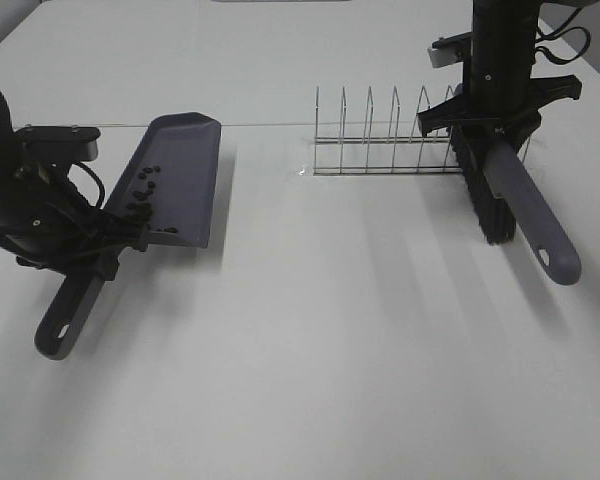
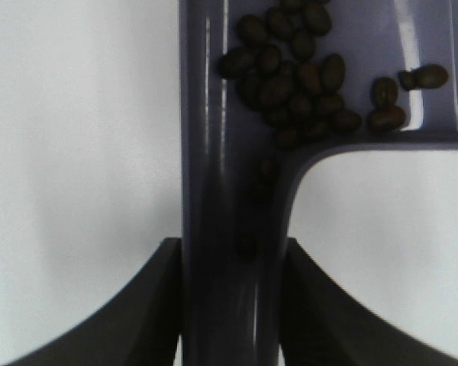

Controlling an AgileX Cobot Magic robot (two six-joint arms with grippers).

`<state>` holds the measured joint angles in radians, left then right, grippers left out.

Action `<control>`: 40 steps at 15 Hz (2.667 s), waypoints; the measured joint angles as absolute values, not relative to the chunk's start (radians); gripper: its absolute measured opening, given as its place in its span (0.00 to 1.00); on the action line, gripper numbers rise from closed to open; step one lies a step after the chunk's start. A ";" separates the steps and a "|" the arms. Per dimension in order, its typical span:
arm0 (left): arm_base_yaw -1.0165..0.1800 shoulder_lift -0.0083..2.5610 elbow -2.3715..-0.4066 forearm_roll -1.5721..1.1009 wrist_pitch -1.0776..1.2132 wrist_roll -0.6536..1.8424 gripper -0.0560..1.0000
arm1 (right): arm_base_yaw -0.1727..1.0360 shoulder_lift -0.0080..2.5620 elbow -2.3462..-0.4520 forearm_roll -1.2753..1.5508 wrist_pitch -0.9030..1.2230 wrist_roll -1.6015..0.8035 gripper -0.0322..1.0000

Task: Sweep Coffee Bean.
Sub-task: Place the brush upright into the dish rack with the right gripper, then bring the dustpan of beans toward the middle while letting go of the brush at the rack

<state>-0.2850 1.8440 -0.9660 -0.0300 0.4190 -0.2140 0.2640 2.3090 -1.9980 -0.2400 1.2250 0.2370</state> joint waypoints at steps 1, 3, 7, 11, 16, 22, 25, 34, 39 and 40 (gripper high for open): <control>-0.285 1.844 -0.966 -0.030 0.419 -0.214 0.39 | 0.264 2.316 -2.020 -0.242 1.225 0.237 0.38; -0.285 1.844 -0.966 -0.030 0.419 -0.214 0.39 | 0.264 2.337 -2.066 -0.244 1.226 0.237 0.38; -0.285 1.844 -0.966 -0.030 0.419 -0.214 0.39 | 0.253 2.371 -2.097 -0.246 1.223 0.237 0.38; -0.285 1.844 -0.966 -0.030 0.419 -0.214 0.39 | 0.218 2.376 -2.100 -0.194 1.221 0.238 0.38; -0.285 1.844 -0.966 -0.030 0.433 -0.214 0.39 | 0.217 2.376 -2.100 -0.188 1.214 0.240 0.39; -0.285 1.844 -0.966 -0.030 0.437 -0.214 0.39 | 0.211 2.354 -2.101 -0.199 1.170 0.266 0.63; -0.285 1.842 -0.966 -0.030 0.437 -0.214 0.39 | 0.211 2.309 -2.140 -0.199 1.183 0.267 0.63; -0.424 1.823 -0.966 -0.054 0.450 -0.279 0.39 | 0.211 2.192 -2.169 -0.104 1.217 0.245 0.63; -0.426 1.905 -0.966 -0.044 0.454 -0.313 0.39 | 0.211 2.090 -2.045 -0.097 1.218 0.236 0.63; -0.426 1.908 -0.966 -0.044 0.450 -0.313 0.39 | 0.211 2.076 -2.025 -0.097 1.218 0.236 0.63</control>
